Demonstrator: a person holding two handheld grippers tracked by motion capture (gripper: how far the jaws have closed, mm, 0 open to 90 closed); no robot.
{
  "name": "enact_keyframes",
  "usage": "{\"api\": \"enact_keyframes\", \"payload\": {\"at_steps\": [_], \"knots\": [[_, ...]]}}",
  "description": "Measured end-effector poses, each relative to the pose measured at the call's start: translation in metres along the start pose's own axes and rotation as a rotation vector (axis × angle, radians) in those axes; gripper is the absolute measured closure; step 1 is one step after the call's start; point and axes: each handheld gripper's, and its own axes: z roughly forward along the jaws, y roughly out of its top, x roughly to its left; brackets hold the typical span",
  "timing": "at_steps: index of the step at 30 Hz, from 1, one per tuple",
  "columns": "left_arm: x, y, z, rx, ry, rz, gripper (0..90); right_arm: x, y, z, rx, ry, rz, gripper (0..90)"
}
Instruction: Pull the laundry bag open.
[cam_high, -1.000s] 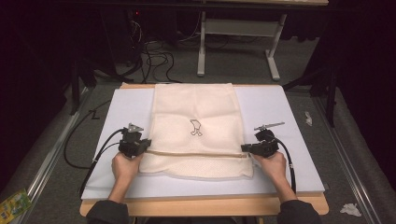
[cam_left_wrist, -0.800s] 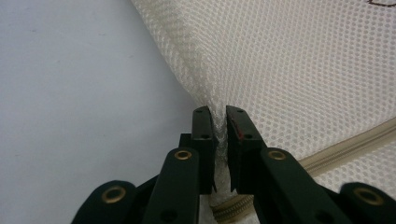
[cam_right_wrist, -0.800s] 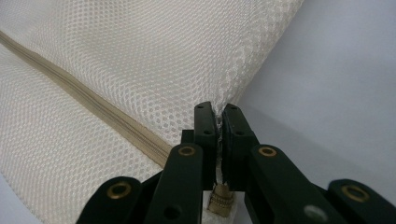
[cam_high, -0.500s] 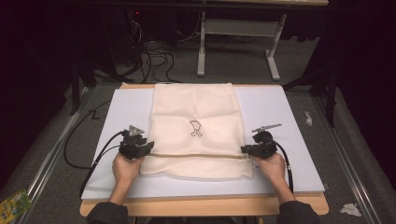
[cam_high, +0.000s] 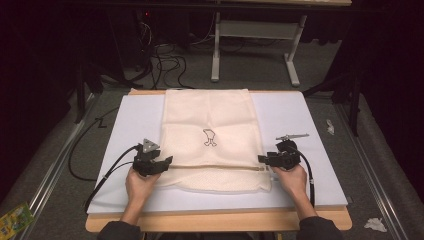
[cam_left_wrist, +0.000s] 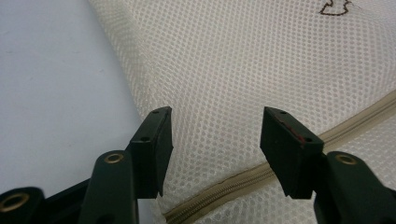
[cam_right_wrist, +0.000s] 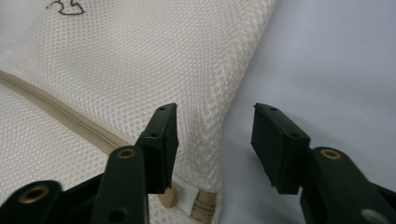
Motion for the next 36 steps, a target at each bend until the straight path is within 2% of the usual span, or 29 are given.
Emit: {"api": "enact_keyframes", "payload": {"at_steps": [3, 8, 13, 16, 18, 21, 23, 26, 30, 36], "knots": [[0.002, 0.0, 0.002, -0.005, -0.008, -0.001, 41.5, -0.001, 0.001, 0.003, 0.02, -0.024, 0.026, 54.5], [0.001, -0.002, 0.012, 0.008, 0.003, -0.004, 37.5, -0.008, 0.002, 0.006, 0.051, 0.006, 0.072, 51.2], [-0.004, -0.007, 0.018, 0.012, 0.024, 0.01, 36.6, -0.004, 0.013, 0.007, 0.114, 0.019, 0.095, 48.2], [-0.005, -0.008, 0.02, 0.006, 0.026, 0.005, 36.5, 0.002, 0.016, 0.011, 0.152, 0.027, 0.081, 47.7], [-0.006, -0.009, 0.02, 0.005, 0.035, 0.006, 36.5, 0.006, 0.016, 0.013, 0.166, 0.014, 0.069, 47.4], [-0.007, -0.011, 0.021, -0.009, 0.046, -0.004, 36.5, 0.009, 0.017, 0.013, 0.184, 0.034, 0.074, 48.3], [-0.007, -0.011, 0.021, -0.011, 0.047, -0.009, 36.6, 0.013, 0.015, 0.013, 0.212, 0.069, 0.068, 49.8], [-0.008, -0.011, 0.022, -0.012, 0.05, -0.016, 36.6, 0.012, 0.012, 0.011, 0.213, 0.08, 0.066, 51.2], [-0.008, -0.012, 0.022, -0.013, 0.046, -0.014, 36.9, 0.008, 0.013, 0.012, 0.203, 0.117, 0.115, 52.4], [-0.008, -0.011, 0.022, -0.012, 0.043, -0.013, 38.0, 0.013, 0.016, 0.019, 0.198, 0.126, 0.089, 54.8]]}}
